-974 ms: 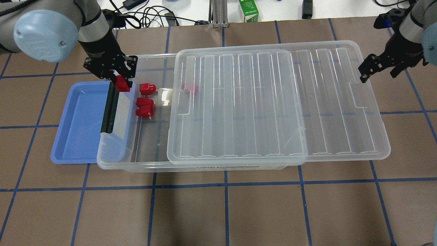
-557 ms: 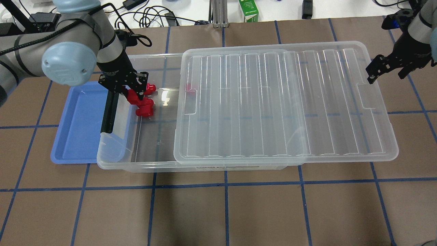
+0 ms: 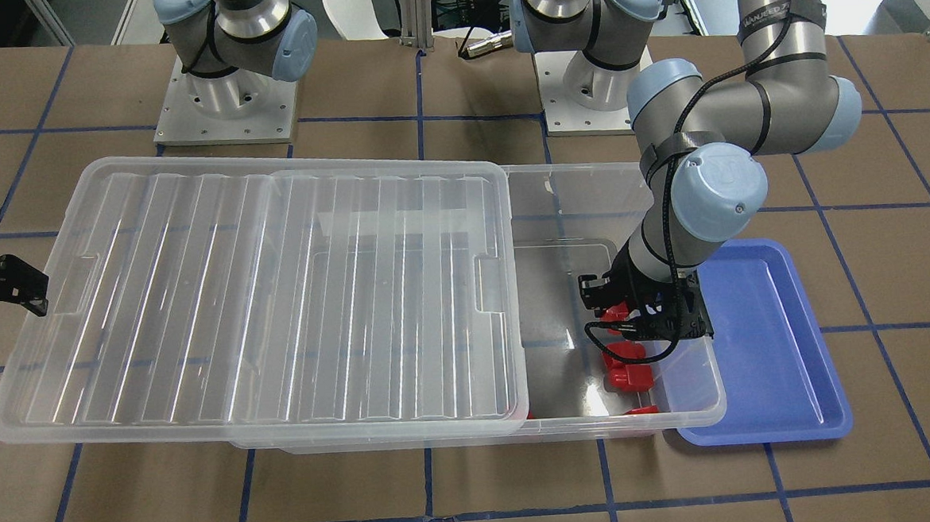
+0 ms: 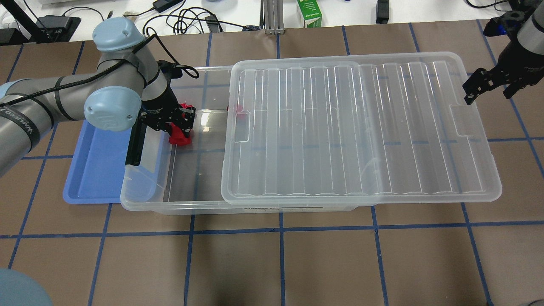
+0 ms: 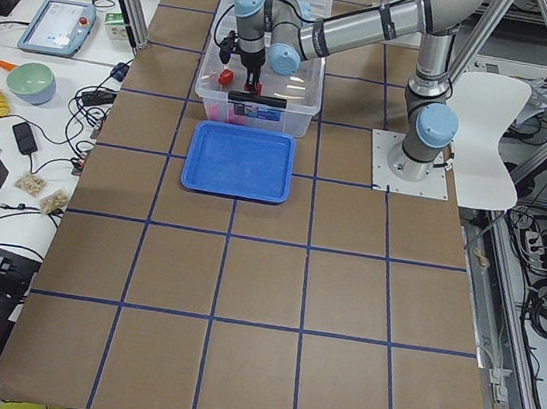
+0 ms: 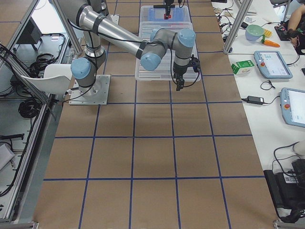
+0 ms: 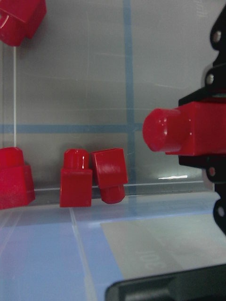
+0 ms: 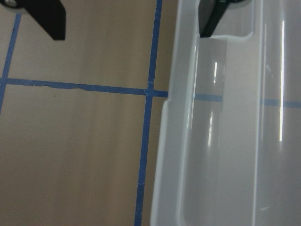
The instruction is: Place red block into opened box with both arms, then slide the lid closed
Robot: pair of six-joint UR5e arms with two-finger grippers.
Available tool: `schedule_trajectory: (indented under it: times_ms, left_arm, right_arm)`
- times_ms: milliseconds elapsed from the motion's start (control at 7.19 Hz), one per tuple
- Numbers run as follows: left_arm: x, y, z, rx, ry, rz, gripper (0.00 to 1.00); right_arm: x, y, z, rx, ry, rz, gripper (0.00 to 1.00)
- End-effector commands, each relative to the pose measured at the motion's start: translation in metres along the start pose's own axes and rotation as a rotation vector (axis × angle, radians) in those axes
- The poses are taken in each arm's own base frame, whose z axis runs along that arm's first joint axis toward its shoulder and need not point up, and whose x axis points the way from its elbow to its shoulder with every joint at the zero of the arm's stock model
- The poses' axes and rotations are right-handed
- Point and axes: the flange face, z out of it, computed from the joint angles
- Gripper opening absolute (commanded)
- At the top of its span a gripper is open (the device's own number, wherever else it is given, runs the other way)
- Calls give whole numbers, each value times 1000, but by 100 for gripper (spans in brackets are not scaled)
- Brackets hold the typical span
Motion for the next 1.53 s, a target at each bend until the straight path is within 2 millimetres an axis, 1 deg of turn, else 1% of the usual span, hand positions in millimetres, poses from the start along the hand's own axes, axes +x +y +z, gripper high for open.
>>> schedule_trajectory:
  times_ms: [0, 139, 278, 417, 696, 835, 974, 1113, 1252, 1391]
  left_arm:
    - [6, -8, 18, 2, 43, 4, 0]
    - [8, -11, 26, -1, 44, 6, 0]
    - [13, -13, 32, 1, 44, 10, 0]
    - [18, -14, 41, -13, 43, 17, 0]
    - [18, -16, 55, -37, 45, 17, 0]
    - [18, -16, 60, -47, 46, 17, 0]
    - [18, -14, 69, -65, 45, 16, 0]
    - [19, -14, 74, -71, 46, 17, 0]
    - [18, -14, 79, -80, 47, 17, 9]
    - [19, -14, 80, -85, 48, 16, 32]
  right_arm:
    - [-1, 0, -3, 8, -3, 4, 100]
    - [-7, 3, -20, 30, 2, 8, 100]
    - [-15, 11, -44, 35, 0, 8, 100]
    - [-30, 24, -74, 60, -5, 22, 100]
    - [-74, 52, -123, 70, -15, 60, 100]
    - [-98, 56, -140, 65, -16, 97, 100]
    - [-132, 52, -152, 68, -11, 133, 100]
    - [-169, 48, -151, 66, -9, 145, 100]
    - [-194, 43, -148, 64, -20, 192, 100]
    - [-209, 44, -148, 63, -29, 235, 100]
